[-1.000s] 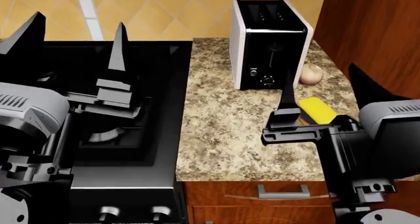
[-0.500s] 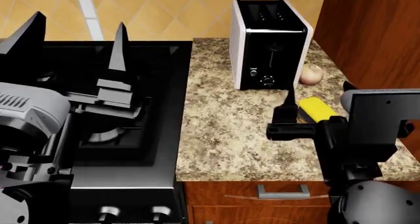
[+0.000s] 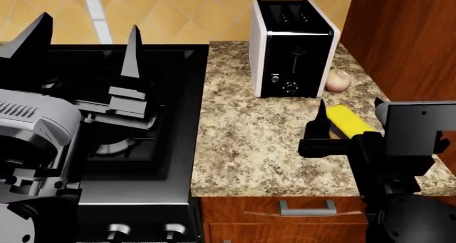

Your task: Pick the canned food and canned food from the counter and place them in the cabinets closest to them.

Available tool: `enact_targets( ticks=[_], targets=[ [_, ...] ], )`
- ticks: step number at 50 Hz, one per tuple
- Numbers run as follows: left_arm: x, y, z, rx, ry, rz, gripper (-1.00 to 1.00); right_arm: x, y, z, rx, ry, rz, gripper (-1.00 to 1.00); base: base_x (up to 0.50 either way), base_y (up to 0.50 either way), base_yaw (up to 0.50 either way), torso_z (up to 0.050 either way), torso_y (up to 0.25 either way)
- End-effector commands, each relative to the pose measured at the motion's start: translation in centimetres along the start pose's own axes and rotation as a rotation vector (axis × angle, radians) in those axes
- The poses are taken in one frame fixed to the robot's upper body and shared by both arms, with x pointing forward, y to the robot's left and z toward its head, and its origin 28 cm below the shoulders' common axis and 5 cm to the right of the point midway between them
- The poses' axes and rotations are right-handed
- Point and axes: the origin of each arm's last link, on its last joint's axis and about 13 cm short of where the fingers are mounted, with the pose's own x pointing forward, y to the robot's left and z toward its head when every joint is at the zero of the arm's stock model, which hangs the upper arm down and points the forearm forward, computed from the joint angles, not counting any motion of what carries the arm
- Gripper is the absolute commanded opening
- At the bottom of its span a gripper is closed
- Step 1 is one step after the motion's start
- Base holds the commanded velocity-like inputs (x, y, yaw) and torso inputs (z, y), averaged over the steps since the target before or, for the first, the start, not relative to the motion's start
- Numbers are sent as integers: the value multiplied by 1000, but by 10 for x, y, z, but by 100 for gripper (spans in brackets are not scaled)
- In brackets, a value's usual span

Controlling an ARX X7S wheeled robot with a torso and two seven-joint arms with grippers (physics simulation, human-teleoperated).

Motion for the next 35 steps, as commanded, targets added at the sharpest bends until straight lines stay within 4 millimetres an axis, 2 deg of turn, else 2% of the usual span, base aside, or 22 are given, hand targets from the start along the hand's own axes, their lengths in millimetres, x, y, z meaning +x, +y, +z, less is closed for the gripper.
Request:
enact_targets(
  ticks=[1,16,35],
  targets=[
    [0,0,0,1,-1,-3,100,2,-7,-3,2,9,-18,100,0,0,0,0,0],
    [-1,-1,0,5,-1,-11,100,5,-16,-10,30,27,-20,100,0,0,0,0,0],
    [-1,-2,1,7,-3,-18,100,1,-23,-17,-28,96,-30,100,0,0,0,0,0]
  ],
)
